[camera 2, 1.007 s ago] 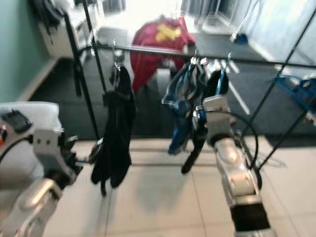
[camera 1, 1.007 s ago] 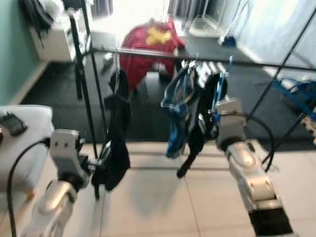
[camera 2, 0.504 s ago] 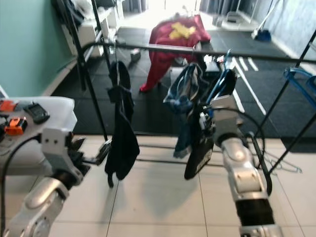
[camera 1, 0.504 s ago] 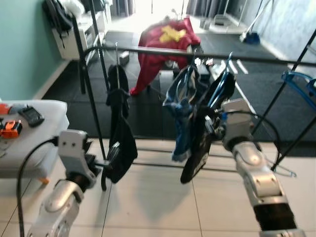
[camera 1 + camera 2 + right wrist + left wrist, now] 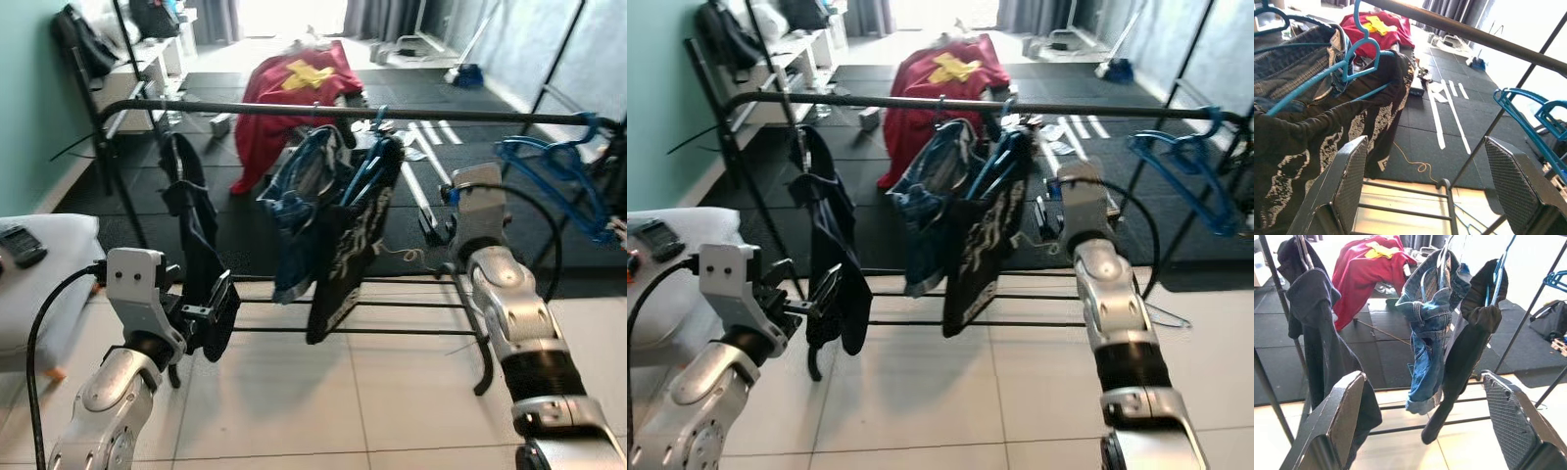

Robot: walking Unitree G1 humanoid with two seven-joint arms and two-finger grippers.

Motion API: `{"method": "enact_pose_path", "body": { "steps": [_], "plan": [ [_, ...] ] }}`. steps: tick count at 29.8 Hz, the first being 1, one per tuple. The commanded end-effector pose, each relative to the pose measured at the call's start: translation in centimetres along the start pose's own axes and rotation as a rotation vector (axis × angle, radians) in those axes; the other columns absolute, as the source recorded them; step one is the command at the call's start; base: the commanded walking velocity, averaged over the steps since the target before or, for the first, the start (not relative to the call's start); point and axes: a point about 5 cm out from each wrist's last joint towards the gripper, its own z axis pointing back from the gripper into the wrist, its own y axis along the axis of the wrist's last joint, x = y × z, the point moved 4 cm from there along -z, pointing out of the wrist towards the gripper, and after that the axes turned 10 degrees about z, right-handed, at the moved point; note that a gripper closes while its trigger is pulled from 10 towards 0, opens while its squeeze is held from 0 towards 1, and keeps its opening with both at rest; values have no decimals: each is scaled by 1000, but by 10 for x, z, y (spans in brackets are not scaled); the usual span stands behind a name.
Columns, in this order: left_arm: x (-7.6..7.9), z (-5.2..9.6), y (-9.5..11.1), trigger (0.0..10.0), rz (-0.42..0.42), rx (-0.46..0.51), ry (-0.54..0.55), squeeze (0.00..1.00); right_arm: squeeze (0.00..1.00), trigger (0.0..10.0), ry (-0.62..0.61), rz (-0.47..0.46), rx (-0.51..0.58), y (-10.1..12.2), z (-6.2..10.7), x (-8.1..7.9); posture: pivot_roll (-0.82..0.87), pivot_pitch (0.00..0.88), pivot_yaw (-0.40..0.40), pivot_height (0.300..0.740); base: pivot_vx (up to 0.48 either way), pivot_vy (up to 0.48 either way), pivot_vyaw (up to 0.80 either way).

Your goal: Hang hanger

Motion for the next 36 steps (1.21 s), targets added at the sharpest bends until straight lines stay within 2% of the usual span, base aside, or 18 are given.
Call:
{"method": "enact_pose_path", "body": {
  "steps": [1,3,10,18,20,25,29,36],
  "plan": [
    [-8,0,0,10000,-13,-4,16,0,0,10000,40,-2,-5,-1,-5,-12,-77,77,-48,736,0,-281,0],
    [-10,0,-1,10000,-4,-6,22,0,0,10000,61,-28,8,5,-10,-18,-66,80,-53,736,276,-390,0],
    [-10,1,-2,10000,2,-7,25,0,0,10000,73,-42,20,9,-12,-21,-66,82,-54,736,284,-383,0],
    [-15,1,-4,10000,14,-4,64,0,0,10000,83,-49,23,9,-13,-23,-68,86,-54,736,173,0,0],
    [-23,3,-1,10000,23,19,88,0,0,10000,109,-61,5,-3,-8,-25,-78,80,-54,736,186,0,0],
    [-28,3,4,10000,21,45,92,0,0,10000,157,-86,6,-10,-1,-30,-84,72,-50,736,436,0,0],
    [-30,0,9,10000,13,62,90,0,0,10000,232,-113,47,-3,1,-41,-85,69,-49,736,480,0,0],
    [-34,2,12,10000,19,81,112,0,0,10000,283,-141,76,5,1,-48,-81,62,-54,736,379,0,0]
  ]
}}
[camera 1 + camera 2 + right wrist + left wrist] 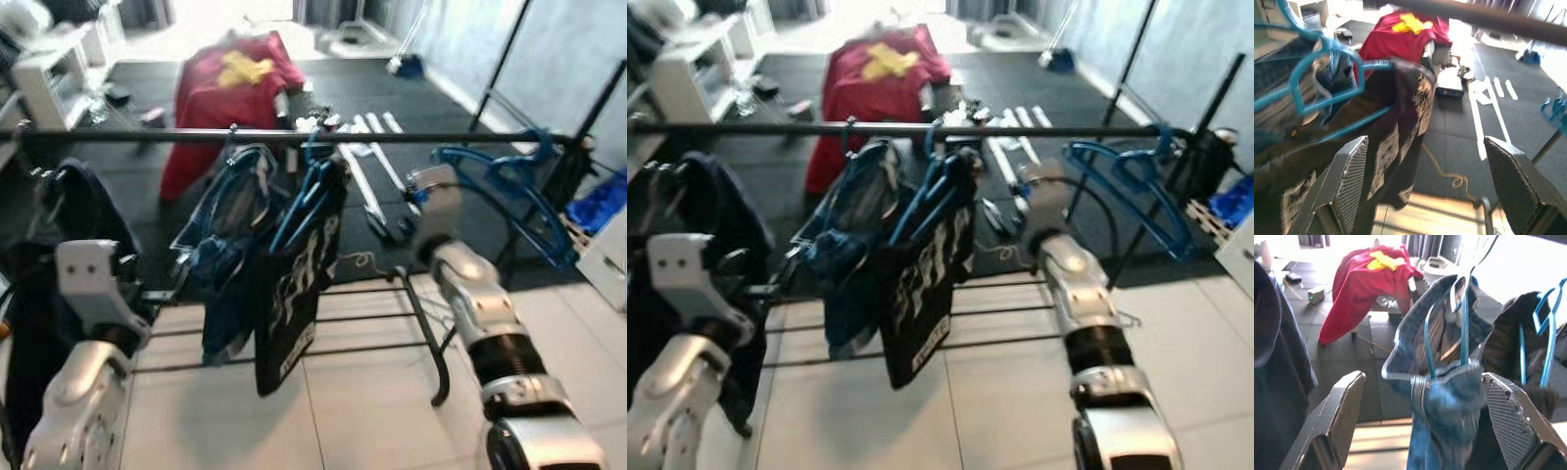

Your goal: Hang hanger

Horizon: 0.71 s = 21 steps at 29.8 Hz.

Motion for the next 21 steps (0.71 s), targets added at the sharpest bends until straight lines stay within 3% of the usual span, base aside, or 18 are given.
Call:
{"method": "enact_pose_path", "body": {
  "steps": [1,9,10,11,12,14,15,16,19,21],
  "plan": [
    [-2,2,-2,10000,6,-4,10,0,0,10000,13,-23,-12,-6,3,0,-81,62,-54,736,0,0,0],
    [-3,3,-6,10000,7,-8,22,0,0,10000,88,-81,16,0,2,-12,-81,62,-55,736,0,0,0],
    [-2,3,-8,10000,8,-10,25,0,0,10000,151,-145,35,4,4,-22,-84,61,-55,736,0,0,0],
    [-2,3,-8,10000,8,-10,25,0,0,10000,151,-145,35,4,4,-22,-84,61,-55,736,0,0,0],
    [-2,3,-10,10000,6,-15,27,0,0,10000,249,-204,59,10,8,-37,-87,61,-53,736,0,0,0],
    [-2,3,-10,10000,6,-15,27,0,0,10000,249,-204,59,10,8,-37,-87,61,-53,736,0,0,0],
    [-1,3,-12,10000,-1,-23,30,0,0,10000,346,-272,80,16,12,-53,-87,62,-53,736,0,0,0],
    [-1,3,-12,10000,-1,-23,30,0,0,10000,346,-272,80,16,12,-53,-87,62,-53,736,0,0,0],
    [-7,8,-19,10000,-28,-58,62,0,0,10000,519,-343,104,26,25,-83,-83,68,-50,736,0,0,0],
    [-7,8,-19,10000,-28,-58,62,0,0,10000,519,-343,104,26,25,-83,-83,68,-50,736,0,0,0]
  ]
}}
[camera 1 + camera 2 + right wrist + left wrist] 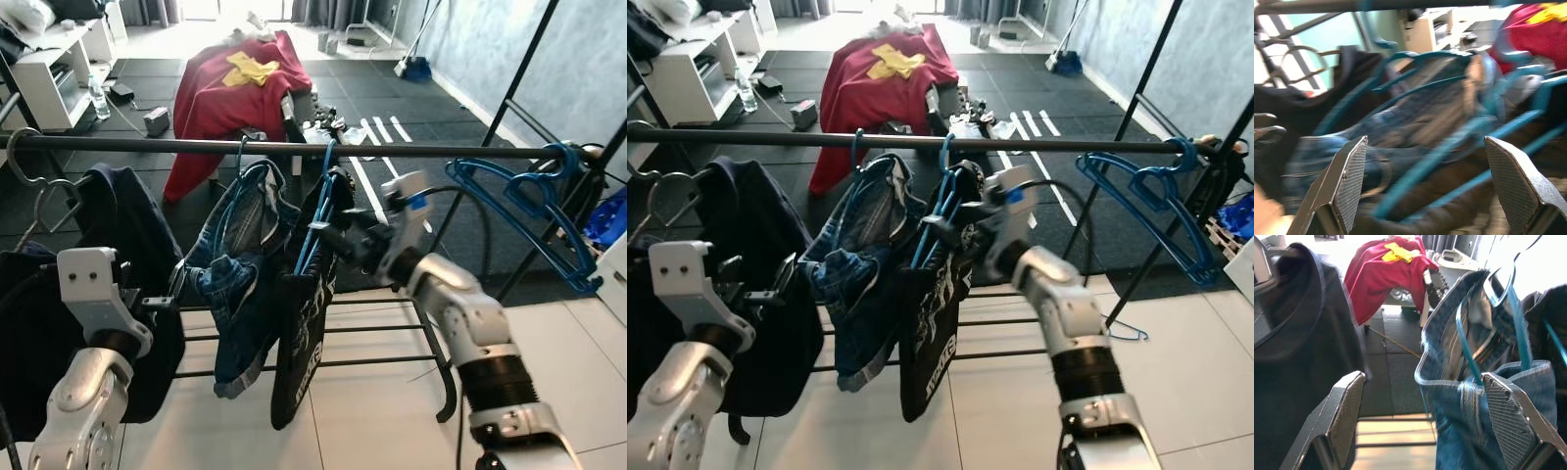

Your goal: Hang hanger

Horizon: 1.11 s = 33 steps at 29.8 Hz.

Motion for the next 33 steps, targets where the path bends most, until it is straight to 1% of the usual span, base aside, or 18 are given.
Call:
{"method": "enact_pose_path", "body": {
  "steps": [1,5,6,7,8,9,11,14,15,18,19,21,24,28,29,30,31,33],
  "plan": [
    [-2,1,-7,10000,3,-29,18,0,0,10000,7,-13,2,0,2,0,-83,68,-50,736,0,0,0],
    [-7,4,-8,10000,-4,-36,35,0,0,10000,9,-22,0,-1,-2,-4,-80,74,-49,736,0,0,0],
    [-7,4,-8,10000,-22,-43,26,0,0,10000,-57,-20,-22,-3,-13,3,-74,88,-42,736,0,0,0],
    [-7,4,-8,10000,-22,-43,26,0,0,10000,-57,-20,-22,-3,-13,3,-74,88,-42,736,0,0,0],
    [-4,5,-9,10000,-41,-53,6,0,0,10000,-147,-29,-52,-4,-26,14,-67,99,-39,736,0,0,0],
    [-4,5,-9,10000,-41,-53,6,0,0,10000,-147,-29,-52,-4,-26,14,-67,99,-39,736,0,0,0],
    [0,7,-11,10000,-45,-67,-22,0,0,10000,-302,-25,-114,-3,-46,31,-45,111,-44,736,0,0,0],
    [0,7,-11,10000,-45,-67,-22,0,0,10000,-302,-25,-114,-3,-46,31,-45,111,-44,736,0,0,0],
    [0,8,-11,10000,-38,-69,-26,0,0,10000,-332,-23,-135,-2,-50,34,-40,114,-46,736,0,0,0],
    [0,10,-11,10000,-27,-69,-26,0,0,10000,-322,0,-167,-4,-56,30,-44,127,-40,736,0,0,0],
    [-1,11,-10,10000,-20,-70,-26,0,0,10000,-310,19,-207,-10,-58,27,-44,131,-40,736,0,0,0],
    [-1,11,-10,10000,-20,-70,-26,0,0,10000,-310,19,-207,-10,-58,27,-44,131,-40,736,0,0,0],
    [-1,12,-10,10000,-14,-74,-33,0,0,10000,-315,46,-306,-29,-56,26,-39,135,-38,736,0,0,0],
    [-1,12,-11,10000,-16,-77,-36,0,0,10000,-339,53,-337,-36,-52,30,-38,134,-38,736,0,0,0],
    [0,12,-11,10000,-17,-79,-38,0,0,0,-373,66,-346,-37,-48,37,-43,134,-36,736,0,0,0],
    [0,12,-11,10000,-17,-79,-38,0,0,0,-373,66,-346,-37,-48,37,-43,134,-36,736,0,0,0],
    [0,11,-12,10000,-17,-81,-39,0,0,0,-411,82,-351,-36,-44,45,-49,128,-36,736,0,0,0],
    [0,11,-12,10000,-17,-81,-39,0,0,0,-411,82,-351,-36,-44,45,-49,128,-36,736,0,0,0]
  ]
}}
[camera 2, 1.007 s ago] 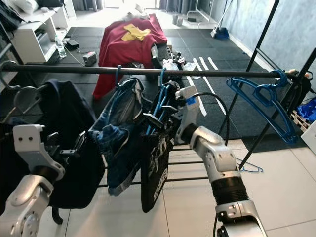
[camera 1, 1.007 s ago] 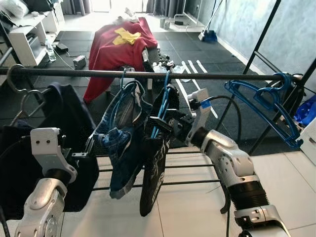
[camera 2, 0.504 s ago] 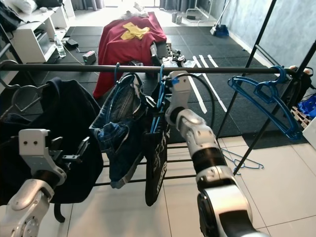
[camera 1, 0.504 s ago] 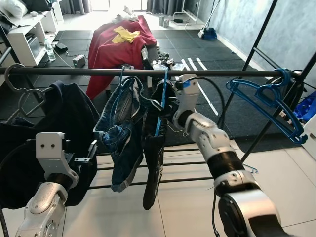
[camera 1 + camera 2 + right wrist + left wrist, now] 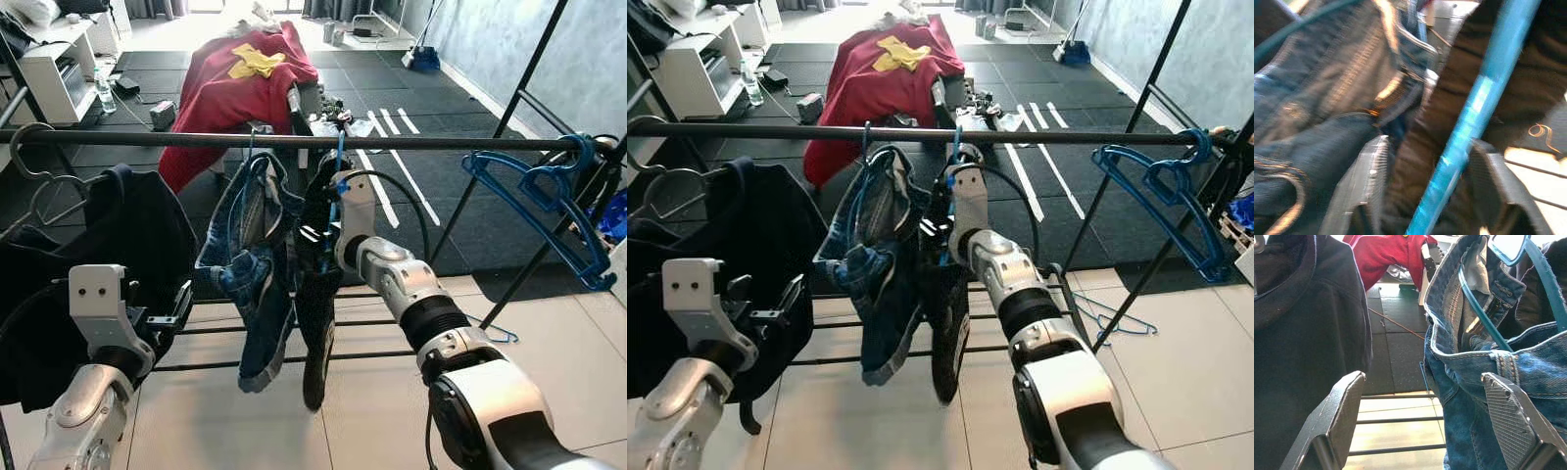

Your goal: Hang hanger

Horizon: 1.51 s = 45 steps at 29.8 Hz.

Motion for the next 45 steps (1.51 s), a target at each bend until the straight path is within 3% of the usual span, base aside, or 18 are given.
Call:
{"method": "enact_pose_path", "body": {
  "steps": [1,10,13,14,23,24,25,26,27,28,32,35,38,40,41,42,44,45],
  "plan": [
    [-2,2,-1,10000,-15,-16,-4,0,0,0,-56,10,-5,0,2,14,-50,127,-36,736,0,0,0],
    [-2,-3,-2,10000,-2,-18,-11,0,0,0,-154,21,-17,-2,8,45,-61,106,-35,736,0,0,0],
    [-2,-5,-3,10000,8,-18,-16,0,0,0,-161,38,35,7,13,57,-70,98,-34,736,0,0,0],
    [-1,-6,-3,10000,23,-19,-22,0,0,0,-131,46,82,16,16,57,-73,94,-36,736,0,0,0],
    [1,-7,-2,10000,46,-17,-39,0,0,0,-74,65,142,27,23,59,-79,89,-41,736,0,0,0],
    [2,-7,0,10000,65,-9,-57,0,0,0,-18,76,159,30,35,66,-96,88,-42,736,0,0,0],
    [2,-7,0,10000,65,-9,-57,0,0,0,-18,76,159,30,35,66,-96,88,-42,736,0,0,0],
    [6,-6,4,10000,70,-2,-102,0,0,0,54,92,178,34,52,72,-111,90,-42,736,0,0,0],
    [6,-6,4,10000,70,-2,-102,0,0,0,54,92,178,34,52,72,-111,90,-42,736,0,0,0],
    [10,-5,8,10000,72,2,-141,0,0,0,118,109,187,35,68,74,-115,90,-42,736,0,0,0],
    [14,-4,11,10000,73,4,-185,0,0,0,183,125,189,36,83,73,-116,90,-41,736,0,0,0],
    [25,-1,25,10000,131,20,-306,0,0,0,314,165,133,16,109,69,-122,87,-38,736,0,0,0],
    [30,2,31,10000,146,28,-362,0,0,0,365,181,106,8,119,66,-123,87,-37,736,0,0,0],
    [37,7,48,10000,147,59,-474,0,0,0,438,215,64,-3,138,68,-124,84,-33,736,0,0,0],
    [37,7,48,10000,147,59,-474,0,0,0,438,215,64,-3,138,68,-124,84,-33,736,0,0,0],
    [41,12,63,10000,148,93,-550,0,0,0,480,236,40,-5,154,71,-128,81,-32,736,0,0,0],
    [41,12,63,10000,148,93,-550,0,0,0,480,236,40,-5,154,71,-128,81,-32,736,0,0,0],
    [45,16,75,10000,157,123,-608,0,0,0,519,253,39,-1,166,73,-133,78,-30,736,0,0,0]
  ]
}}
